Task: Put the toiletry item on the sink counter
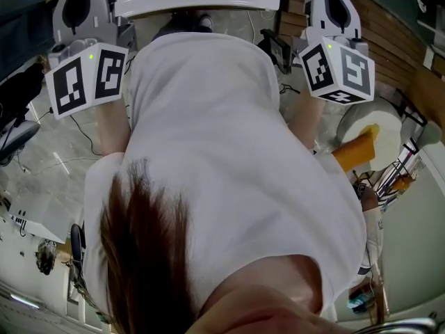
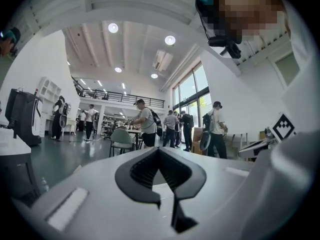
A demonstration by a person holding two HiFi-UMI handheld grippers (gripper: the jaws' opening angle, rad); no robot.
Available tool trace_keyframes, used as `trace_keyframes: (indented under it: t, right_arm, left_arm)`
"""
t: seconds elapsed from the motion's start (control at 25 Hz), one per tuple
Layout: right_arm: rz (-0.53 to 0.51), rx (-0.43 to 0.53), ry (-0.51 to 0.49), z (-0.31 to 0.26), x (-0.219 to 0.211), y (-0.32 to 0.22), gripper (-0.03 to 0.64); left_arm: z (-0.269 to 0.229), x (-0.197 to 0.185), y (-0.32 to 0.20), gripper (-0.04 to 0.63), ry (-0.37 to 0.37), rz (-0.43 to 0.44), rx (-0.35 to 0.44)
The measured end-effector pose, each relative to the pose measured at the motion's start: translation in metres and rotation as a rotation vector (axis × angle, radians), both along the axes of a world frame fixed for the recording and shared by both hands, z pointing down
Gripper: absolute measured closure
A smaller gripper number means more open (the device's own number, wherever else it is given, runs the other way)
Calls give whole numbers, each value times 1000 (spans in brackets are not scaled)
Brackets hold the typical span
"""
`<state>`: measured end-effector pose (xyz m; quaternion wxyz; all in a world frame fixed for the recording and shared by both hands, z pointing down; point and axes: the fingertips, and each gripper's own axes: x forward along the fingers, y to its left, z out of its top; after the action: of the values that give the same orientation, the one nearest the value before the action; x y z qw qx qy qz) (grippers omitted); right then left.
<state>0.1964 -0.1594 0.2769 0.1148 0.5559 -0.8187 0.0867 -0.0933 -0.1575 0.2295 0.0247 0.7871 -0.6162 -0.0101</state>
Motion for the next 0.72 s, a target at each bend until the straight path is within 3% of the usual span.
trace_keyframes:
  t: [0.32, 0.56, 0.72]
  right_arm:
    - [5, 17, -20, -4, 13, -10, 606]
    - [16, 19, -39, -7, 26, -11, 606]
    - [-1, 21, -47, -13, 18, -6, 606]
  left_arm:
    - [-21, 25, -12, 586, -52, 63, 36]
    - [-16, 68, -11, 586, -90, 169, 5]
    - [-30, 66, -12, 586, -105, 166, 14]
